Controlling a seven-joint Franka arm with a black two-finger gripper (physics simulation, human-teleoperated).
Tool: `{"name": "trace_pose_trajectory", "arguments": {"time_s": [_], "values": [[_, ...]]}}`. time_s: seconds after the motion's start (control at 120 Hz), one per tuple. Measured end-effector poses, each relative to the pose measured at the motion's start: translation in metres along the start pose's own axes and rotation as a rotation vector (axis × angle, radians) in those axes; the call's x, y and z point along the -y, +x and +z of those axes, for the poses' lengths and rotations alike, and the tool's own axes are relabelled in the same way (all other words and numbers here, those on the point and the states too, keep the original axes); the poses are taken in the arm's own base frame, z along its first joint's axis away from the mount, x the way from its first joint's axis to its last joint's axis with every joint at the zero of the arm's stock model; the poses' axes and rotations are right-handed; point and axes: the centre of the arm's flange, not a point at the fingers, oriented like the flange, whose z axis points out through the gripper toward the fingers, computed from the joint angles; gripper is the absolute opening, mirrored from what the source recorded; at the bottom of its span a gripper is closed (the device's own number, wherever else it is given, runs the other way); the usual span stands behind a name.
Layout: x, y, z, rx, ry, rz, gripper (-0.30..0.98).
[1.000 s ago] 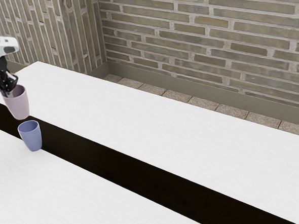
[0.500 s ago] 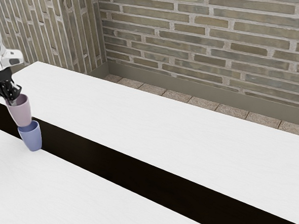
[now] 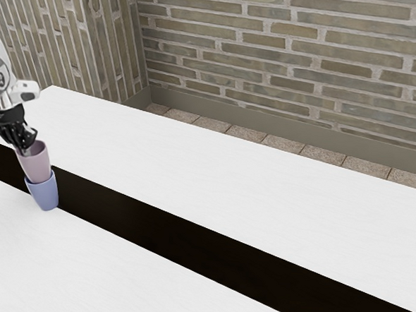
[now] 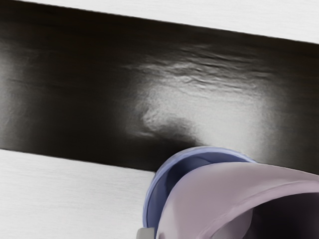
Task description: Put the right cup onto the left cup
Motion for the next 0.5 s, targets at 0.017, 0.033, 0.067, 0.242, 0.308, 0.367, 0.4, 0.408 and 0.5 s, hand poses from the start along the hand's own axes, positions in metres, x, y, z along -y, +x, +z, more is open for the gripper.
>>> {"name": "trace_pose_trajectory", "arguments": {"time_s": [0.017, 0.033, 0.067, 0.242, 0.308, 0.367, 0.4, 0.408, 0.5], "values": [[0.000, 0.000, 0.001, 0.001, -0.002, 0.000, -0.10], [0.000, 0.000, 0.003, 0.003, -0.004, 0.000, -0.10], [0.000, 0.001, 0.007, 0.006, -0.009, -0.001, -0.08], [-0.002, 0.001, 0.014, 0.005, -0.038, -0.004, 0.22], [-0.003, 0.000, 0.009, -0.004, -0.047, -0.005, 0.35], [-0.005, -0.003, -0.003, -0.023, -0.050, -0.003, 0.43], [-0.006, -0.007, -0.012, -0.035, -0.053, -0.002, 0.46], [-0.007, -0.008, -0.014, -0.039, -0.054, -0.001, 0.47], [-0.013, -0.021, -0.046, -0.079, -0.060, 0.006, 0.55]]}}
